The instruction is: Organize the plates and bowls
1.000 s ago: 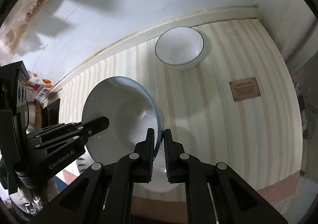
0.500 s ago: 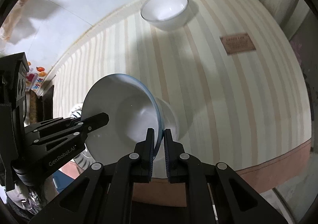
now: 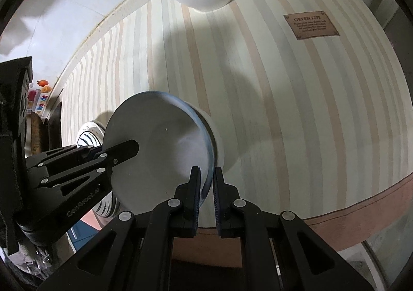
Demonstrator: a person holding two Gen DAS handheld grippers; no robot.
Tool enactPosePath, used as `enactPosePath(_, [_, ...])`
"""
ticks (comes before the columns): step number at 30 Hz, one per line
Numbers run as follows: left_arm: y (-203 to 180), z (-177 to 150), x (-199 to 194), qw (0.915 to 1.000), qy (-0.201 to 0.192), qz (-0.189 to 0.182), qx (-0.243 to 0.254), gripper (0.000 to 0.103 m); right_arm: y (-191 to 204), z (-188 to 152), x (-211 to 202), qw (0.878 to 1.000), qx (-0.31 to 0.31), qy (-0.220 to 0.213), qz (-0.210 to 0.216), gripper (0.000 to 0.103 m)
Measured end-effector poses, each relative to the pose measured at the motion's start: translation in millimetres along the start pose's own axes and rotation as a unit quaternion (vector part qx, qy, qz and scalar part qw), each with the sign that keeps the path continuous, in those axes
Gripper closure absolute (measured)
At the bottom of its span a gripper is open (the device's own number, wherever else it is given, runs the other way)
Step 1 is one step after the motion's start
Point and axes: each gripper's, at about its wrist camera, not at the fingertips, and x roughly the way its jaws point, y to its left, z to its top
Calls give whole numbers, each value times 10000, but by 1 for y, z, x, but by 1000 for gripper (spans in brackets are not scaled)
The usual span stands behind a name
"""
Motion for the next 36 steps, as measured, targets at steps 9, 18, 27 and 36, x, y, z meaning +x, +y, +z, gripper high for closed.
enactPosePath(9, [-5, 4, 12, 9995, 45, 273, 137, 96, 3, 2, 10, 9998, -19, 176, 19, 92])
enactPosePath(18, [14, 19, -35, 9993, -349, 78, 72, 94, -7, 27, -29, 9990, 69, -37, 440, 91])
enactPosePath(27, [40, 139, -62, 9918, -947, -511, -688, 81, -37, 135, -75, 9898, 499, -1116, 737, 50])
enactPosePath(36, [40, 215, 0, 9945, -580, -358, -789, 81, -43, 224, -25, 9921, 600, -1017, 413, 50])
